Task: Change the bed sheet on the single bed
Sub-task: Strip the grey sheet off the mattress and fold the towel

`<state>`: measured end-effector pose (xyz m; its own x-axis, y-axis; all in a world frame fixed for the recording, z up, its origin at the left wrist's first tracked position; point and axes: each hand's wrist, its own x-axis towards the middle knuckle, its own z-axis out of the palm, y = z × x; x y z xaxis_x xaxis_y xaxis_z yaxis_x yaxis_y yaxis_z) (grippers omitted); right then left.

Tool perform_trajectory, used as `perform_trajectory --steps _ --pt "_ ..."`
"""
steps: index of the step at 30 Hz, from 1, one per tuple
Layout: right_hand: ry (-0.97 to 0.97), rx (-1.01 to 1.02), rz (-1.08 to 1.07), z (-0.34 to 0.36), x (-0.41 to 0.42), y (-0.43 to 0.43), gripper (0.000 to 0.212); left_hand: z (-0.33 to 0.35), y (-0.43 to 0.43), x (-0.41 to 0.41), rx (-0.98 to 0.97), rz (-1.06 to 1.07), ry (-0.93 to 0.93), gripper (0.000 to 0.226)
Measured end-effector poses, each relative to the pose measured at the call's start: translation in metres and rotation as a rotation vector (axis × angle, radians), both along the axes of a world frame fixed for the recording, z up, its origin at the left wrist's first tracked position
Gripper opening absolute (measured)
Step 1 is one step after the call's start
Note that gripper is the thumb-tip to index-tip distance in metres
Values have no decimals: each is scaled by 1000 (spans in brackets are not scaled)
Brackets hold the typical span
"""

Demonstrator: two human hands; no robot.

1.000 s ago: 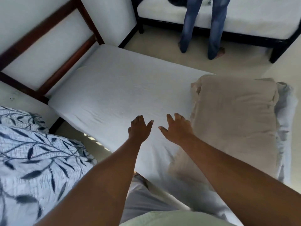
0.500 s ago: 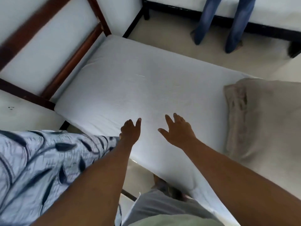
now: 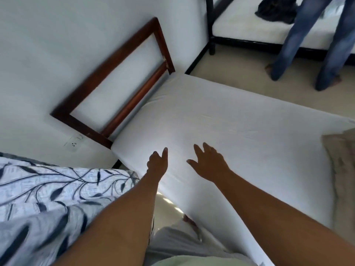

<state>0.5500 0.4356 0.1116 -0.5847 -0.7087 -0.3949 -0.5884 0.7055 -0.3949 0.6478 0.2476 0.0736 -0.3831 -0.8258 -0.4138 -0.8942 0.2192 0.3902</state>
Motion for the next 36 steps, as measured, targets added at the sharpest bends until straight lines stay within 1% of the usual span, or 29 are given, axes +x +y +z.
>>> perform_trajectory --steps 3,6,10,12,14,19,22,26,28,32,36 --pt "17 -3 46 -10 -2 -60 75 -17 -70 8 25 98 -1 74" --pt "-12 34 50 -31 -9 -130 75 -44 -149 17 32 140 10 74" --pt "-68 119 46 -70 -13 -240 76 -98 -258 20 107 209 45 75" --pt "-108 177 68 -96 -13 -309 75 -132 -318 15 195 272 58 74" --pt "-149 217 114 -114 -9 -366 75 -159 -368 15 241 306 55 73" --pt "-200 246 220 -155 -6 -492 74 -226 -483 22 243 340 -18 79" --pt "-198 270 281 -182 -12 -542 73 -262 -526 24 190 298 -84 79" --pt "-172 300 334 -219 -26 -582 73 -306 -552 25 198 241 -146 78" --pt "-168 307 357 -233 -34 -594 72 -319 -555 21 179 232 -125 71" --pt "-155 349 432 -255 -45 -610 72 -329 -554 19 -14 244 -138 52" --pt "-128 367 465 -272 -49 -624 73 -332 -562 20 -94 220 -146 32"
